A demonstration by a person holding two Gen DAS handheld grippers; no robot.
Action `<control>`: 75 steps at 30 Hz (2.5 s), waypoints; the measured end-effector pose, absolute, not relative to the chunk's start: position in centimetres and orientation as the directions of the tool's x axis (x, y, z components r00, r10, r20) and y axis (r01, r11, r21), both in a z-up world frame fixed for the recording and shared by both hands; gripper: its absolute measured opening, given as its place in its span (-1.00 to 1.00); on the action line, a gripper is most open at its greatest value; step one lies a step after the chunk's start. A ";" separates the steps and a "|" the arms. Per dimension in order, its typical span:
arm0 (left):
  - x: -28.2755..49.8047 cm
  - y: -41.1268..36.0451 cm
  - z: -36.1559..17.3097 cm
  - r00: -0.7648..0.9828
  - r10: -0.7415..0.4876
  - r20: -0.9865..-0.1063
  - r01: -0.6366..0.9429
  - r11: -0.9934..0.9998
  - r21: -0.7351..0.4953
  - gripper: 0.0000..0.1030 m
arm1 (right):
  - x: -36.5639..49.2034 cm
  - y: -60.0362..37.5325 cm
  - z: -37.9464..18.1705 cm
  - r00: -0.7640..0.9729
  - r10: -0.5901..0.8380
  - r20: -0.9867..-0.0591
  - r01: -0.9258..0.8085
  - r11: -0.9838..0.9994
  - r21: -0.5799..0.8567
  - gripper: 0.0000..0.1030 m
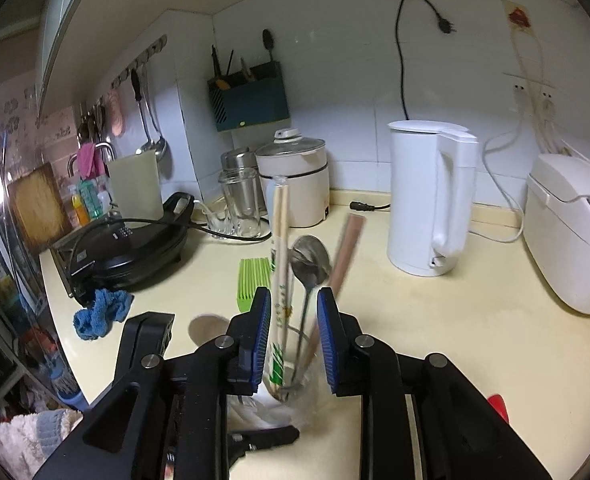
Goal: Organize utensils
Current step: 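Lower the white spork into the glass held by the left gripper, then open the right gripper and pull it back from the glass, then move the right gripper over the counter to the small white spoon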
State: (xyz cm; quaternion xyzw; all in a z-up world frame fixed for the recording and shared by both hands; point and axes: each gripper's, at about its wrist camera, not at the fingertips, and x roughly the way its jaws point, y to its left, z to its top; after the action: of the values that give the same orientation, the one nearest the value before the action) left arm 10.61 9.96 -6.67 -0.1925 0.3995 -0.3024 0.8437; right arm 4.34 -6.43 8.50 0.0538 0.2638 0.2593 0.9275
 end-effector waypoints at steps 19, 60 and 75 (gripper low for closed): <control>10.6 10.0 -6.7 0.498 -0.664 -0.558 0.357 0.743 -0.567 0.82 | -1.3 -20.8 -0.7 0.730 0.206 -0.651 -0.060 0.969 0.240 -0.54; 10.6 10.0 -6.7 0.498 -0.665 -0.558 0.357 0.743 -0.567 0.82 | -5.9 -18.9 -5.7 0.661 0.405 -0.632 -0.362 0.910 0.204 -0.48; 10.6 10.0 -6.7 0.497 -0.665 -0.558 0.357 0.743 -0.567 0.82 | -5.4 -17.9 -6.7 0.734 0.341 -0.587 -0.336 0.934 0.123 -0.52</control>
State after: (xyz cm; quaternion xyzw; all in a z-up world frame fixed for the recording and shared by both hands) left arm 10.62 9.99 -6.69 -0.1926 0.3995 -0.3027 0.8436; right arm -5.41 -17.85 -6.68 0.0045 0.3160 0.1818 0.9312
